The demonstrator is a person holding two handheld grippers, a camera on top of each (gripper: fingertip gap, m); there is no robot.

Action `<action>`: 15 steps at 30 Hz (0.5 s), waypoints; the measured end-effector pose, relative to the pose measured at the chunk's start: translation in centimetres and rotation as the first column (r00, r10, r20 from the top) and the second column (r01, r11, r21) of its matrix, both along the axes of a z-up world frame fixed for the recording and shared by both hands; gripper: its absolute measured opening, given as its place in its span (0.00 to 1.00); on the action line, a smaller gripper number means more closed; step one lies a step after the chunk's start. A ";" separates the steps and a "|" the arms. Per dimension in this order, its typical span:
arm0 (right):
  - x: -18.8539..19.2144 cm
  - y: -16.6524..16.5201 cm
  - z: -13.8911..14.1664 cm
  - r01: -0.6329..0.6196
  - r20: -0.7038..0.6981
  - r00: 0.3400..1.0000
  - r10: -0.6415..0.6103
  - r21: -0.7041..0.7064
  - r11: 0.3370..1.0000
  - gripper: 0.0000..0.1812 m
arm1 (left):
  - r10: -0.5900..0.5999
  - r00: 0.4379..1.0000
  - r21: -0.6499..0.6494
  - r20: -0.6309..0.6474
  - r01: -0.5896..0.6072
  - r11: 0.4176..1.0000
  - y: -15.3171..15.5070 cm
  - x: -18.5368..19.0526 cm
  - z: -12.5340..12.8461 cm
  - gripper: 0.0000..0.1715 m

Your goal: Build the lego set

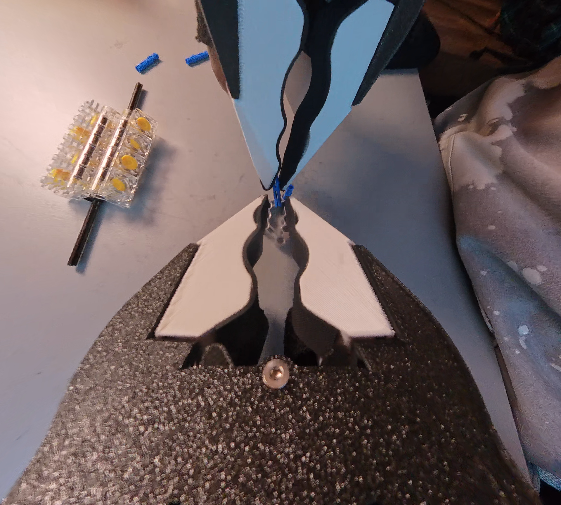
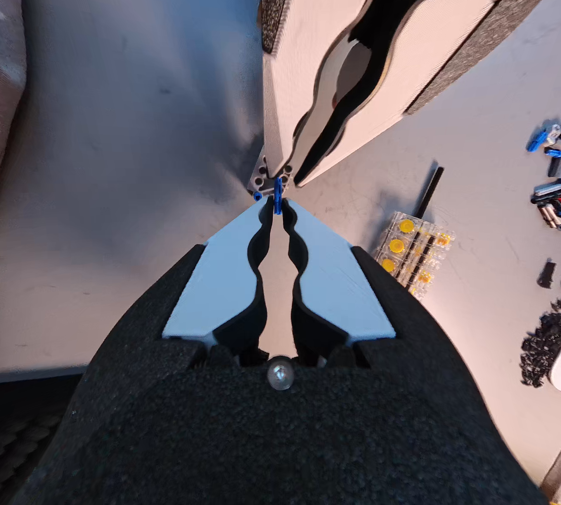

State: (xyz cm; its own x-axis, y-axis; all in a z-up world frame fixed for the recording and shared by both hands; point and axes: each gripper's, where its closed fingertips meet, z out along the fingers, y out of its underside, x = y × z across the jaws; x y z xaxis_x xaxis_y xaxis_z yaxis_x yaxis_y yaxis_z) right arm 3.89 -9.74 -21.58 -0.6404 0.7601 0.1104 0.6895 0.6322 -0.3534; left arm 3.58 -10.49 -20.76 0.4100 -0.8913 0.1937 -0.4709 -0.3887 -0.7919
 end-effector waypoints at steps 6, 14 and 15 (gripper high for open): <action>-1.0 -0.3 2.7 0.037 -0.153 0.987 -0.050 -0.085 0.996 0.01 | -0.008 0.999 0.022 0.033 0.008 1.000 0.0 0.3 0.8 0.02; -1.3 -0.9 5.9 0.073 -0.333 0.928 -0.169 -0.283 0.956 0.02 | -0.039 0.987 0.099 0.158 0.023 0.995 -0.2 0.8 3.6 0.01; -1.2 -1.0 6.0 0.073 -0.338 0.925 -0.171 -0.286 0.956 0.02 | -0.042 0.986 0.102 0.160 0.026 0.994 -0.2 0.9 3.7 0.01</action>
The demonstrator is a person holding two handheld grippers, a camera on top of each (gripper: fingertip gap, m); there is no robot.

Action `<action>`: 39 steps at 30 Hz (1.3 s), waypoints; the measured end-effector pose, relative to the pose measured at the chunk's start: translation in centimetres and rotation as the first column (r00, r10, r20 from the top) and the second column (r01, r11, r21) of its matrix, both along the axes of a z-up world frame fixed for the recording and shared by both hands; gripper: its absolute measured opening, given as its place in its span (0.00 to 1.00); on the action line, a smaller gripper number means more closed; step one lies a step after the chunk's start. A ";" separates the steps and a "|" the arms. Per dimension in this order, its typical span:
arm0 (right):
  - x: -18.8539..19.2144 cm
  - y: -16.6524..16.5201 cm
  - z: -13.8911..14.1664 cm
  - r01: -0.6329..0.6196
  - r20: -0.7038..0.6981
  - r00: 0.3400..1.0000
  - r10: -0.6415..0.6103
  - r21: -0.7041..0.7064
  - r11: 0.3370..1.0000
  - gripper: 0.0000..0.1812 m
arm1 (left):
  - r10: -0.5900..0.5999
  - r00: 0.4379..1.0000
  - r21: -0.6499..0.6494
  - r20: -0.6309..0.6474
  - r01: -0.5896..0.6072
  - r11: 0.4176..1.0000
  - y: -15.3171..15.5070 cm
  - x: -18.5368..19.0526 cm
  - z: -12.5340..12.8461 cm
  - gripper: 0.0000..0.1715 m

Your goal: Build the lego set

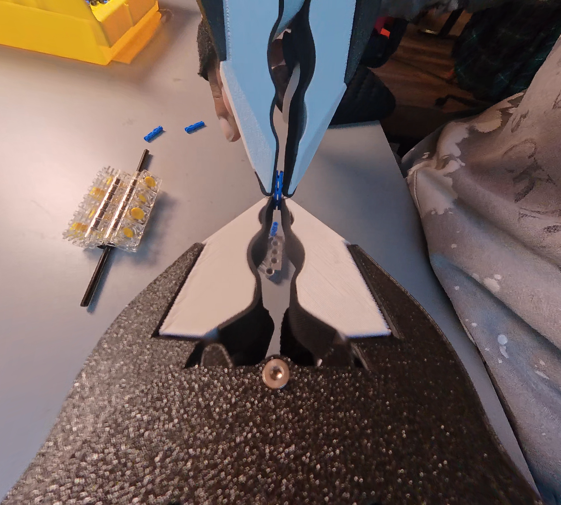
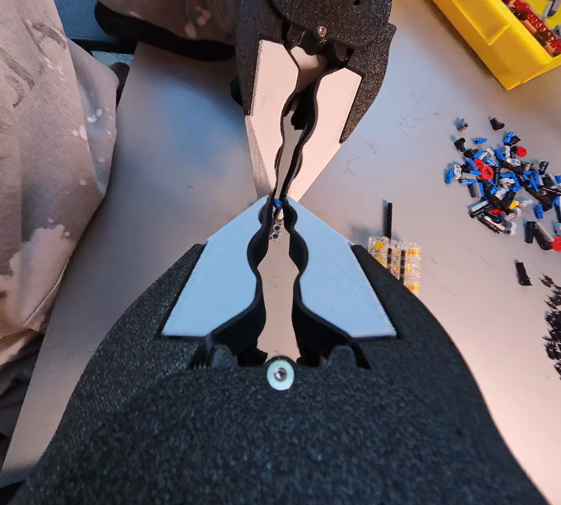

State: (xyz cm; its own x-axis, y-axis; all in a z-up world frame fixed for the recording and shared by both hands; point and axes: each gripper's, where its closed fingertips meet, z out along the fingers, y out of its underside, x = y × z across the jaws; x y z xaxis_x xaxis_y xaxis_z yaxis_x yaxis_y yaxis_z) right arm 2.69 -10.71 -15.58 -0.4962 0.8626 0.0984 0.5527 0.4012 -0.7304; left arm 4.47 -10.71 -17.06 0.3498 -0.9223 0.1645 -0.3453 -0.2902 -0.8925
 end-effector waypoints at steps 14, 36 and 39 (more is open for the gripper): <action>0.6 -0.2 -0.3 -0.014 0.042 0.999 0.013 0.026 1.000 0.02 | -0.006 0.999 0.023 -0.035 0.007 1.000 -0.3 0.0 -0.3 0.02; 0.8 0.9 -6.7 -0.098 0.419 0.908 0.008 0.193 0.976 0.01 | -0.029 0.950 -0.083 -0.312 0.003 0.997 -0.5 -1.6 -6.5 0.14; 0.9 0.9 -6.7 -0.109 0.441 0.897 0.012 0.195 0.975 0.01 | -0.028 0.950 -0.087 -0.311 0.001 0.996 -0.5 -1.5 -6.5 0.14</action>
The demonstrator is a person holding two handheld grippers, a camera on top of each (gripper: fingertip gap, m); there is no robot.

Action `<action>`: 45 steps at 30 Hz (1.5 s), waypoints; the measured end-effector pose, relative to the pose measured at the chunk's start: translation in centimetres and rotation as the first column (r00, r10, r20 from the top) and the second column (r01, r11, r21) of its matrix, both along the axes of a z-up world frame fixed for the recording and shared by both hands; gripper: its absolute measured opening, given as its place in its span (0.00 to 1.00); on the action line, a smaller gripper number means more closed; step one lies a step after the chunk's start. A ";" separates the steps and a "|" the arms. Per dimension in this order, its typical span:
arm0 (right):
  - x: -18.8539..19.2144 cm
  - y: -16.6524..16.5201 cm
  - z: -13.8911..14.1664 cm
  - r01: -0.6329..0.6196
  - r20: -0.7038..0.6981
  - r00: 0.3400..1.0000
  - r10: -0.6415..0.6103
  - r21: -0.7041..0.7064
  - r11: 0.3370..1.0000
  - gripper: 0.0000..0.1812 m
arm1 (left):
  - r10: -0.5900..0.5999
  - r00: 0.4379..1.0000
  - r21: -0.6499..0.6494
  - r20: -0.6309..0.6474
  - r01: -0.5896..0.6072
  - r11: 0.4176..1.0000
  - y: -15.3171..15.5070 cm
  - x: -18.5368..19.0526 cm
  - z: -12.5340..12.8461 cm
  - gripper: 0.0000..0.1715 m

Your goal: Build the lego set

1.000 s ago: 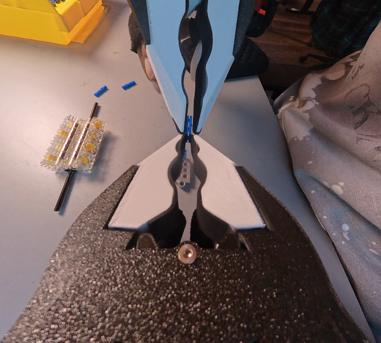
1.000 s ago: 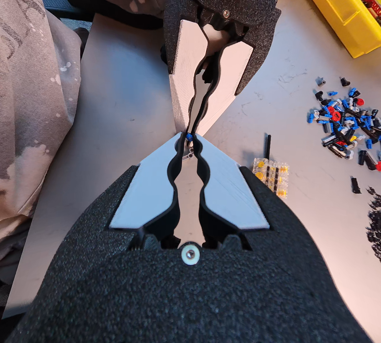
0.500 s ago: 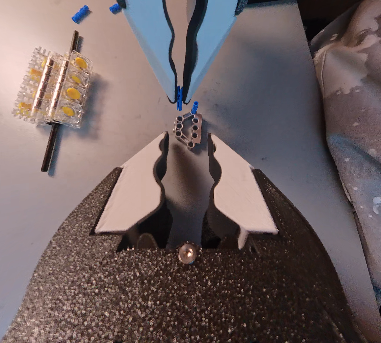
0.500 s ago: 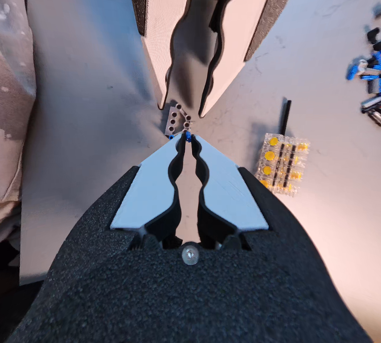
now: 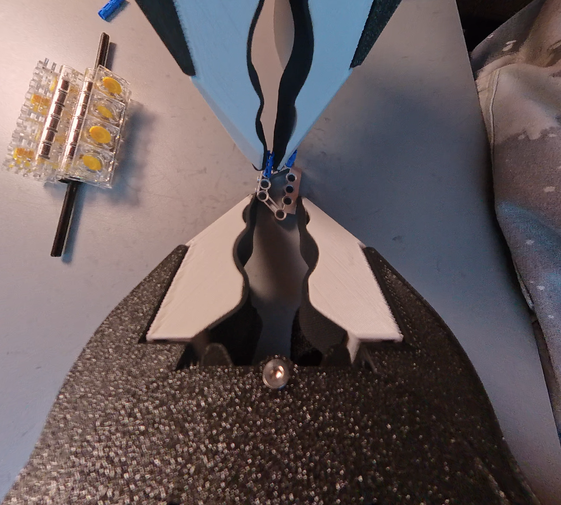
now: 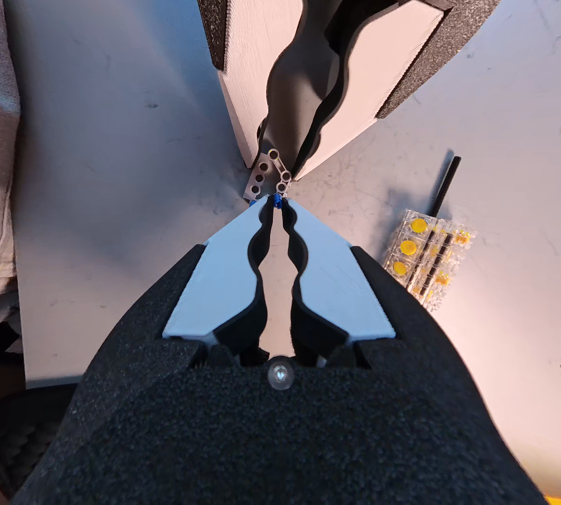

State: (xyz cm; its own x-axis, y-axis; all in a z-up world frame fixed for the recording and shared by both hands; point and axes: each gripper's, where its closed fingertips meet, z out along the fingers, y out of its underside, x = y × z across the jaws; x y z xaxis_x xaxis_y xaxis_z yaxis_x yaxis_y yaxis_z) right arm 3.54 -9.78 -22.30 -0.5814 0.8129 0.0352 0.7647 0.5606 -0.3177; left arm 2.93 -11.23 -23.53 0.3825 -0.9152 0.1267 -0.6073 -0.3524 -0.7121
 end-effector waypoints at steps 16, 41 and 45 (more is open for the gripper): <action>0.2 -0.1 -1.1 0.081 0.016 0.997 -0.081 -0.036 0.996 0.00 | 0.023 1.000 -0.025 -0.004 -0.023 0.999 0.2 -0.2 0.0 0.11; 0.1 -0.1 0.6 0.192 -0.091 0.975 -0.202 -0.109 0.975 0.01 | 0.003 1.000 -0.012 0.014 -0.003 1.000 -0.2 -0.3 0.5 0.14; 0.3 0.0 0.0 0.160 -0.059 0.985 -0.164 -0.070 0.985 0.01 | -0.016 1.000 -0.022 0.009 0.016 1.000 -0.6 0.0 0.4 0.12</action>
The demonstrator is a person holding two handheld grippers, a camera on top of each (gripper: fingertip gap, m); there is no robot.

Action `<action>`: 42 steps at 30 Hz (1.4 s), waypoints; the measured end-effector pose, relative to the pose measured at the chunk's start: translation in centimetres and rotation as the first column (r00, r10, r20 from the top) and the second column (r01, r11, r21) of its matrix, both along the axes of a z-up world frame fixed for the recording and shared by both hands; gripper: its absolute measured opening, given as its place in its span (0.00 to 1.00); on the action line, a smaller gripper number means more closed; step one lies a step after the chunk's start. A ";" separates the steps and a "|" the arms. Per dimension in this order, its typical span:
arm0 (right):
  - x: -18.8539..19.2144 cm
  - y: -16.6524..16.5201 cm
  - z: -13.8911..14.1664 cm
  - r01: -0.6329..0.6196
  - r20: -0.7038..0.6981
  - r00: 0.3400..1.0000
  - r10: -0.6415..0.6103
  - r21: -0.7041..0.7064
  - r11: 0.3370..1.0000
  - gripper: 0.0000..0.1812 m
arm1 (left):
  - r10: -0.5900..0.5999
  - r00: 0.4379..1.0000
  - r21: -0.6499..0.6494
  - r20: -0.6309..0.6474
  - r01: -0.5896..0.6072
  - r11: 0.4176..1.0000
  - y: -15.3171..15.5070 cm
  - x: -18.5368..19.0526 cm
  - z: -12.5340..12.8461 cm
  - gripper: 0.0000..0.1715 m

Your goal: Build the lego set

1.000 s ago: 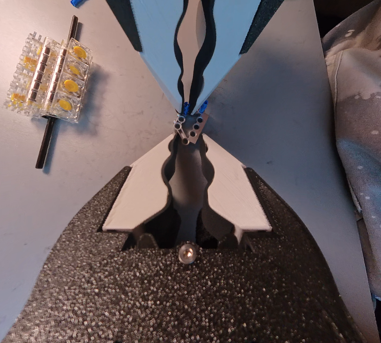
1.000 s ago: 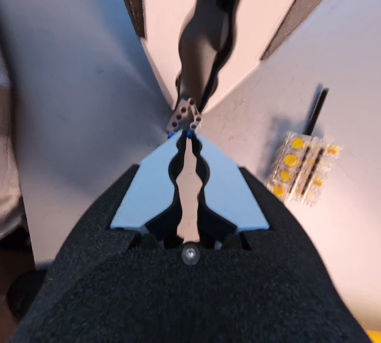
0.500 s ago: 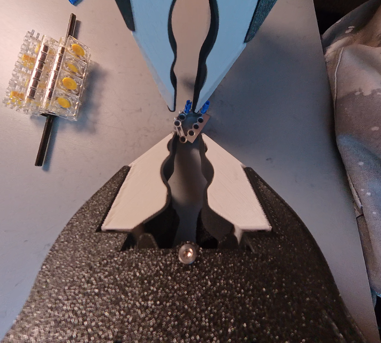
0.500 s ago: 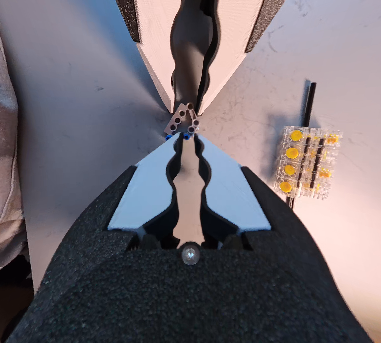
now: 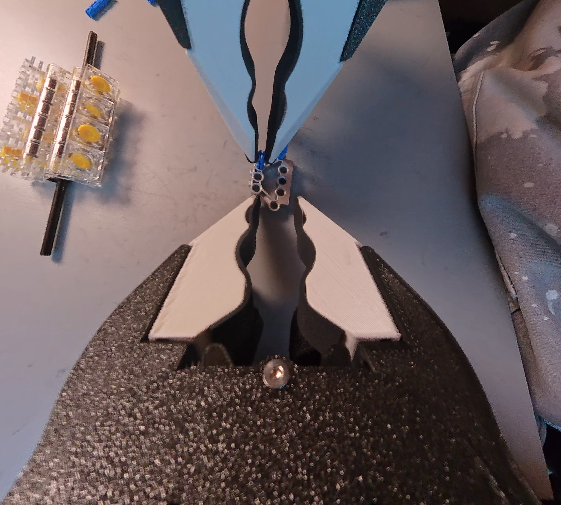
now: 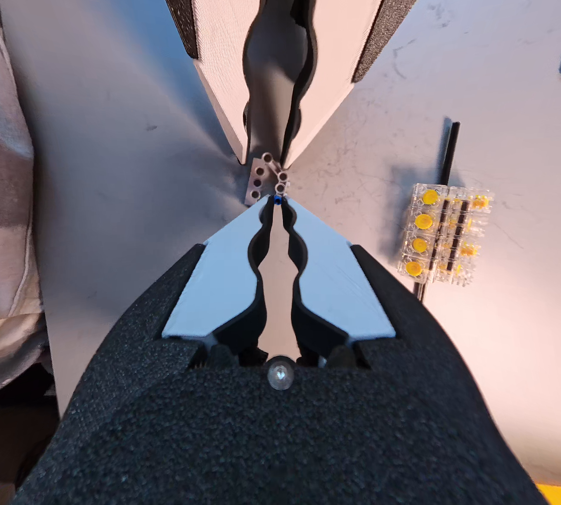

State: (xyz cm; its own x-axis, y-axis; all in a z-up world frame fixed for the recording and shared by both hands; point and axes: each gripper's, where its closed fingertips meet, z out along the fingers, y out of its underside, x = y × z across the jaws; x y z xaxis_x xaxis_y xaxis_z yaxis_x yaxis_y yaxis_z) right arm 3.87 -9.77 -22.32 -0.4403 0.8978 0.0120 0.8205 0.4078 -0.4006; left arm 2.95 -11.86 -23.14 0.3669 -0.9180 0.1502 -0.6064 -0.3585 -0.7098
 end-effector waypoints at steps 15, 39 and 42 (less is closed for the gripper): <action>-0.1 -0.4 0.0 -0.092 0.049 0.995 0.088 0.074 0.993 0.01 | 0.000 1.000 0.028 -0.016 0.000 1.000 0.2 0.3 -0.4 0.17; 10.4 12.4 -1.2 0.569 -0.180 0.803 -0.569 -0.052 0.820 0.01 | 0.087 0.988 0.031 0.126 -0.092 0.995 1.8 -0.4 2.2 0.16; 9.3 11.7 -0.2 0.504 -0.254 0.831 -0.495 -0.036 0.863 0.00 | 0.152 0.966 0.065 0.209 -0.168 0.984 3.3 -0.5 3.6 0.16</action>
